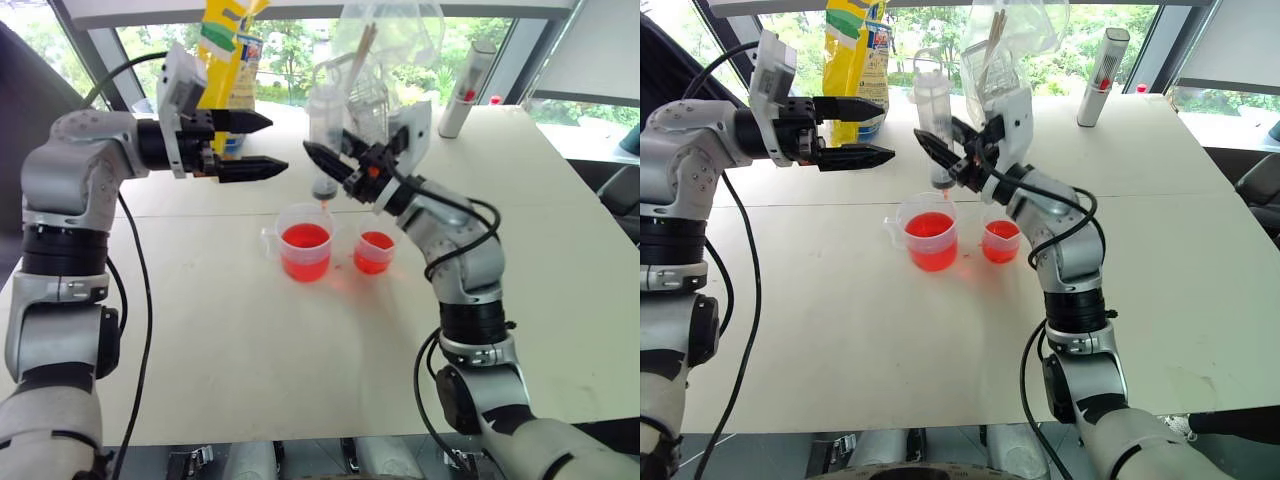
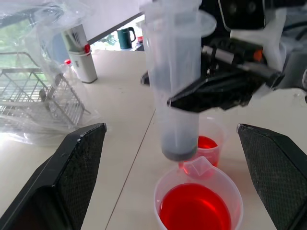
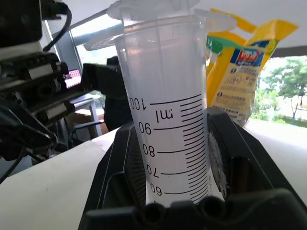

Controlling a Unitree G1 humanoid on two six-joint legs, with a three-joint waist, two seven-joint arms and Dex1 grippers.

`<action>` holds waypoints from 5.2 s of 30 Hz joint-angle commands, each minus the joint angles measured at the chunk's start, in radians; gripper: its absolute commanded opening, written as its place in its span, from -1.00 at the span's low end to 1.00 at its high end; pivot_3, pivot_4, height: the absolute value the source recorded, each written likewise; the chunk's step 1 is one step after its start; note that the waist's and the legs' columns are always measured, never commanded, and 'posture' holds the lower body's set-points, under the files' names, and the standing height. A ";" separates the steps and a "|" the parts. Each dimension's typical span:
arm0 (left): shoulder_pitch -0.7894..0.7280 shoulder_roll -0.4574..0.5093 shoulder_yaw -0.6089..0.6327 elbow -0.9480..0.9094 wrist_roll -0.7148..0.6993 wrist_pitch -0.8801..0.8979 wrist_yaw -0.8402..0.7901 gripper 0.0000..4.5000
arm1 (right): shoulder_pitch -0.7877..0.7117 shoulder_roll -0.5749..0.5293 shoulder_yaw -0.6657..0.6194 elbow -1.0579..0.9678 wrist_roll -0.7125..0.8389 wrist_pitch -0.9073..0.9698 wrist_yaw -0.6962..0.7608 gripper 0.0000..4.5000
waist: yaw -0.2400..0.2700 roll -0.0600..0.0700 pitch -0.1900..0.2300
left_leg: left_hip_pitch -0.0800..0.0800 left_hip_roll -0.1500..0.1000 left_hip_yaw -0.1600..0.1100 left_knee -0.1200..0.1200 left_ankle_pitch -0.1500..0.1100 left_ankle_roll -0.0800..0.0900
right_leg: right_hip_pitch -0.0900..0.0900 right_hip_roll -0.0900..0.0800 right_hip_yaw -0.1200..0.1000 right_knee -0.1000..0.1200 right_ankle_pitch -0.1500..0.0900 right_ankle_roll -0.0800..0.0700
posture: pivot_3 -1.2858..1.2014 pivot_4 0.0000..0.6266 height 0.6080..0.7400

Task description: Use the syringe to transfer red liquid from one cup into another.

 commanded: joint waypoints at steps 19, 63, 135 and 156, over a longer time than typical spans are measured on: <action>-0.017 -0.084 -0.020 -0.035 0.013 -0.002 -0.002 1.00 | 0.155 0.017 0.149 0.098 -0.084 -0.264 -0.012 -0.38 | -0.001 0.000 0.000 | 0.000 0.000 0.000 0.000 0.000 0.000 | 0.001 0.000 -0.001 0.000 0.000 0.000 | 0.03 -0.52 0.98; -0.151 -0.103 0.035 0.075 0.034 -0.023 0.072 -0.98 | 0.175 0.016 0.206 0.118 -0.065 -0.156 0.040 -0.38 | 0.000 0.000 0.000 | 0.001 0.000 0.000 0.000 0.000 0.000 | 0.001 0.000 -0.001 0.000 0.000 0.000 | 0.03 -0.52 0.98; 0.005 -0.118 0.032 0.067 0.022 -0.046 0.028 0.99 | -0.026 -0.169 -0.188 -0.318 0.161 0.257 -0.263 -0.38 | 0.015 -0.001 0.000 | 0.000 -0.001 0.000 0.000 0.000 -0.001 | 0.001 -0.003 -0.002 0.000 0.000 0.000 | 0.03 -0.52 0.98; -0.286 -0.447 0.030 0.237 -0.014 -0.082 0.085 0.99 | 0.301 -0.190 -0.058 -0.340 0.023 0.056 -0.284 -0.38 | 0.024 -0.001 0.000 | 0.000 -0.001 0.000 0.000 0.000 -0.001 | 0.001 0.001 -0.001 -0.001 0.000 0.000 | 0.03 -0.52 0.98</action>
